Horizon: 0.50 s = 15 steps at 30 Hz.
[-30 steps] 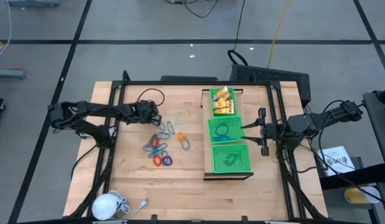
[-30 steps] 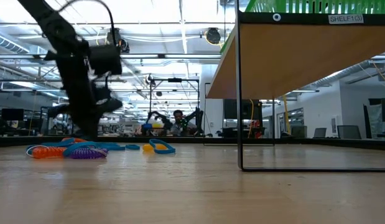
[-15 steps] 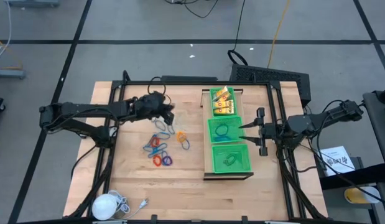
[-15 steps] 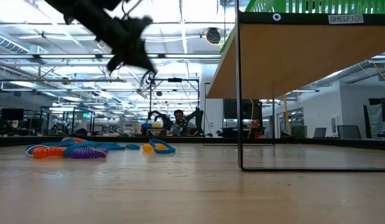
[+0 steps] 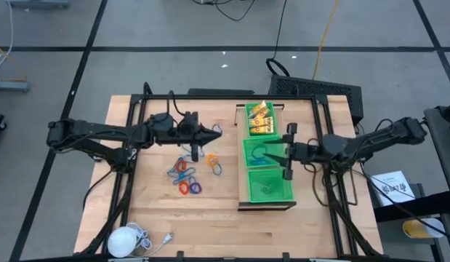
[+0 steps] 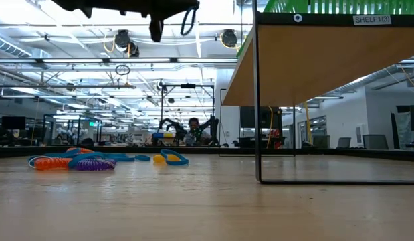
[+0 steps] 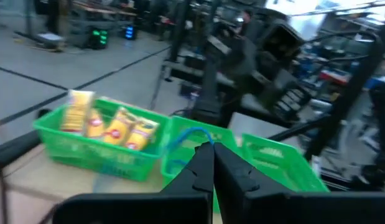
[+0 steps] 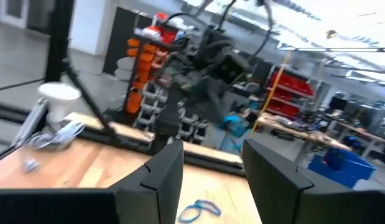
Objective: Pick & Place Office Desk Supplies
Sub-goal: Put the blue rubber band into the middle green bin
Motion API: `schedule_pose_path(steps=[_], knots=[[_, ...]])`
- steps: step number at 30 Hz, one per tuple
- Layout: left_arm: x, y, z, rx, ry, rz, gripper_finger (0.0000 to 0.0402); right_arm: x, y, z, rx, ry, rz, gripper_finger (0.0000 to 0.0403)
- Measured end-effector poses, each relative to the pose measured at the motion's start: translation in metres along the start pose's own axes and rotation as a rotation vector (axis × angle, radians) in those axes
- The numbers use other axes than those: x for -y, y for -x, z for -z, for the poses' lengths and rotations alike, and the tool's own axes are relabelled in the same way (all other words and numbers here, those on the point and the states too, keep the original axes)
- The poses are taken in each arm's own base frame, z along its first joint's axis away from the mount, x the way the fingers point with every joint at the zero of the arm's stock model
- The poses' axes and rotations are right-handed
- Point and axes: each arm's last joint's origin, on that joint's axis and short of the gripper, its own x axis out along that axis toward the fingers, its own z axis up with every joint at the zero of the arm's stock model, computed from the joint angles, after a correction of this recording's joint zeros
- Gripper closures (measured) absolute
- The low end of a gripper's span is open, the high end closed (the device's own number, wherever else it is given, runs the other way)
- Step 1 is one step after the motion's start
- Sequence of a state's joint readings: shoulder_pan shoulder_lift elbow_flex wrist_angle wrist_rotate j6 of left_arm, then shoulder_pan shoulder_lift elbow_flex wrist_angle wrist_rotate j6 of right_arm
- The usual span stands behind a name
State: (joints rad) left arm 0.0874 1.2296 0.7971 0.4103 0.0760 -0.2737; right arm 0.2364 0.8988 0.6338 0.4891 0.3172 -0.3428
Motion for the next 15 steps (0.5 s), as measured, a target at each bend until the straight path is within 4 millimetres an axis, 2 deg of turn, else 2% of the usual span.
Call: schedule_pose_path(steps=[9,15], knots=[[0.002,-0.015,0.012,-0.017,0.061,0.075,0.0399,0.004,-0.024,0.024,-0.074,0.008,0.057,0.0248],[0.008,-0.034,0.003,-0.031,0.062,0.147,0.0399,0.004,-0.034,0.033,-0.090,0.008,0.076,0.0248]])
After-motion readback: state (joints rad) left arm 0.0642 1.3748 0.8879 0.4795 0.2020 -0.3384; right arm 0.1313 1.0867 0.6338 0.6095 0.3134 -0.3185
